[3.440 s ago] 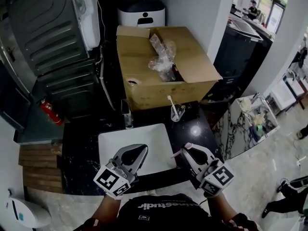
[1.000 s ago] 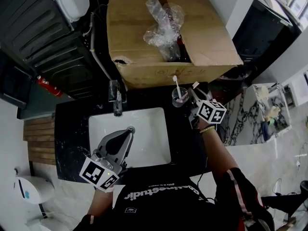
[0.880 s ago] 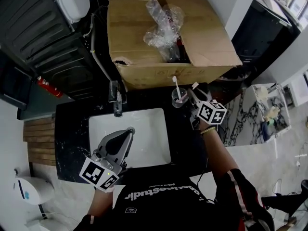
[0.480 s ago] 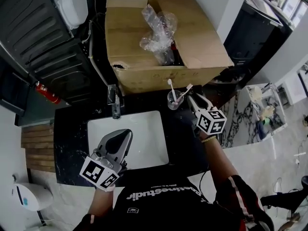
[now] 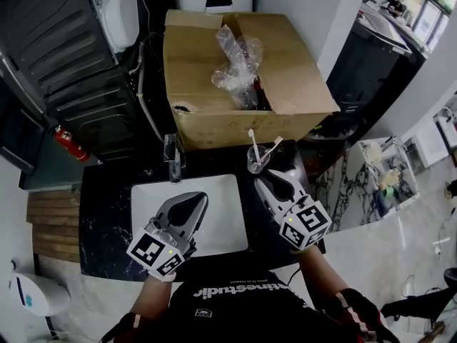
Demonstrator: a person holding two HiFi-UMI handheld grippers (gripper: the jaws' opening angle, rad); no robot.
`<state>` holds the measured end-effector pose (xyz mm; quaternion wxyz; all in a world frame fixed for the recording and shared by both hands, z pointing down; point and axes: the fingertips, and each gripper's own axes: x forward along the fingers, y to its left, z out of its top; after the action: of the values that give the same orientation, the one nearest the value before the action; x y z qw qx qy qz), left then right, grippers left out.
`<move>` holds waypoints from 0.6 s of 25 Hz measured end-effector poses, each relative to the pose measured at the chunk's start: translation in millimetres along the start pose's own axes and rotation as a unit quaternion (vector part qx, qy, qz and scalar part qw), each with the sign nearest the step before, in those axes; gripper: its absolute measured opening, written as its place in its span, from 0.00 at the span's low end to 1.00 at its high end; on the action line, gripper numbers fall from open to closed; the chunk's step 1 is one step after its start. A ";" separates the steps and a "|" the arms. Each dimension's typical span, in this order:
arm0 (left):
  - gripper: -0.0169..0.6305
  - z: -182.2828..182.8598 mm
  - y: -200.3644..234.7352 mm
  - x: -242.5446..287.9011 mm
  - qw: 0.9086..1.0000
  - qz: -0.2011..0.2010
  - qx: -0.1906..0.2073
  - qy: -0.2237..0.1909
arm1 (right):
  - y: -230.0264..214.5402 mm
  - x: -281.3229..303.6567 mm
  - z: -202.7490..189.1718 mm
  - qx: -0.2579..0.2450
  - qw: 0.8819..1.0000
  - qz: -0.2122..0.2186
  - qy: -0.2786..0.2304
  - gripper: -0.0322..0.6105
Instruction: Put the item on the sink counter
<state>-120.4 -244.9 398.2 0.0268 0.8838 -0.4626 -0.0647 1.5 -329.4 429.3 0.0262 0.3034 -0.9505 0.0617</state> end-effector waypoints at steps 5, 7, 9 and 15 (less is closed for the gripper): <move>0.05 0.4 -7.7 1.6 1.000 -0.012 -0.005 -0.005 | 61.6 -8.8 27.3 0.018 0.998 0.061 -0.031 0.22; 0.05 0.0 -10.5 1.4 1.000 -0.014 -0.007 -0.007 | 77.4 -12.2 31.4 0.026 0.996 0.080 -0.035 0.19; 0.05 -0.6 -11.3 -0.3 1.000 -0.015 -0.006 -0.006 | 89.1 -15.1 32.7 0.035 0.994 0.093 -0.041 0.15; 0.05 -0.9 -11.5 -3.4 1.000 -0.014 -0.006 -0.006 | 92.9 -21.6 31.3 0.032 0.994 0.091 -0.042 0.11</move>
<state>-112.8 -235.6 398.2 0.0282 0.8894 -0.4504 -0.0727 -35.1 -246.0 386.9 -0.0288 0.2182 -0.9721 0.0812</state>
